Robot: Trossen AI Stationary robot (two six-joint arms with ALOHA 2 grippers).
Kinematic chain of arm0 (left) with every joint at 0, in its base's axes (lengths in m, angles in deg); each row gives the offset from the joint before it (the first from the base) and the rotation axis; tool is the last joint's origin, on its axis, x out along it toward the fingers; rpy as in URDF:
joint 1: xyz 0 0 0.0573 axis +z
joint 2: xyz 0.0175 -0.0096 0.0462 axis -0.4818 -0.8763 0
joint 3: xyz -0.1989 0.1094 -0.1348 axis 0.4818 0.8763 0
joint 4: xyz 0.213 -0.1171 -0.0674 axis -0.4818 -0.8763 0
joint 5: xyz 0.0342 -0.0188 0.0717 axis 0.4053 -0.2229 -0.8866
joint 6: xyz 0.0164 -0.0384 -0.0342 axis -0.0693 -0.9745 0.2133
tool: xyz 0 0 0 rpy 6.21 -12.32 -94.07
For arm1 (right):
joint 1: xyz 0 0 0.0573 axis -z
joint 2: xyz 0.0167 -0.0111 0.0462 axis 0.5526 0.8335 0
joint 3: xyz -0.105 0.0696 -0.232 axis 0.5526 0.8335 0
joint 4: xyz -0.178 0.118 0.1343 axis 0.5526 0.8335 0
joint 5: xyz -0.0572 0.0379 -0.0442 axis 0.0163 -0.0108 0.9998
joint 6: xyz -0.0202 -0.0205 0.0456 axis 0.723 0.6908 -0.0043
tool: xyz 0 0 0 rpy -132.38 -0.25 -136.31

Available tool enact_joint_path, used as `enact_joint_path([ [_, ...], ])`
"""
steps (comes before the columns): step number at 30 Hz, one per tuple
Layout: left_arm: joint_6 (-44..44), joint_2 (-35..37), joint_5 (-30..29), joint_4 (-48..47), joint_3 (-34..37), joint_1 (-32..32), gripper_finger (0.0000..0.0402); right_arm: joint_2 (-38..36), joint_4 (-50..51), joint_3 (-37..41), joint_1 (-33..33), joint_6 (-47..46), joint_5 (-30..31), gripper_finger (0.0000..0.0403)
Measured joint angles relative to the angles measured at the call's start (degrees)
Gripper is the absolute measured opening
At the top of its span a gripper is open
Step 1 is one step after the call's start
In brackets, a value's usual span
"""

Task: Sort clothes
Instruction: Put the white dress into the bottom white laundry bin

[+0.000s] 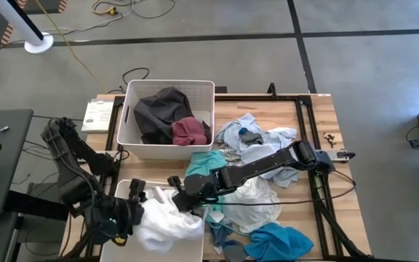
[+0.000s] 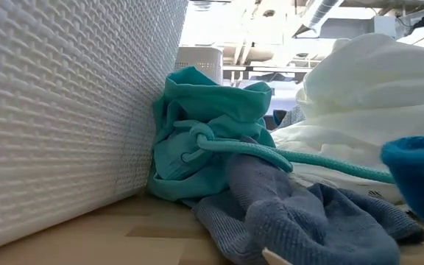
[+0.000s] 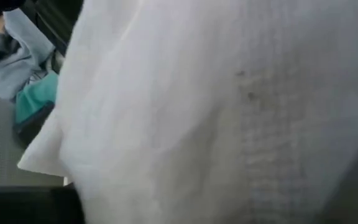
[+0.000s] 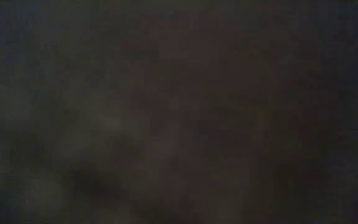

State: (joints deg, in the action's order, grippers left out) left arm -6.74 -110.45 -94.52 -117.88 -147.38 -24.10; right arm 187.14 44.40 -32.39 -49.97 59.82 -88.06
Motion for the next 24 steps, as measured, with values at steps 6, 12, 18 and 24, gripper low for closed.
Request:
enact_joint_path([
  [6,-0.93,0.00,1.79,0.21,1.78,0.00,0.0250,0.00,1.02,-0.76,-0.17,2.04,0.66,0.0078],
  [12,-2.44,-0.02,3.51,0.41,3.68,0.09,0.0250,0.00,6.44,-4.53,-1.79,5.67,4.91,0.0157],
  [18,-2.40,-0.02,3.68,2.92,7.46,1.07,0.0250,-0.07,14.75,-11.05,-3.66,7.82,8.55,0.0225],
  [24,-1.37,-0.12,3.70,5.59,10.91,3.12,0.0250,-0.07,24.13,-17.05,-6.28,10.08,13.90,0.0231],
])
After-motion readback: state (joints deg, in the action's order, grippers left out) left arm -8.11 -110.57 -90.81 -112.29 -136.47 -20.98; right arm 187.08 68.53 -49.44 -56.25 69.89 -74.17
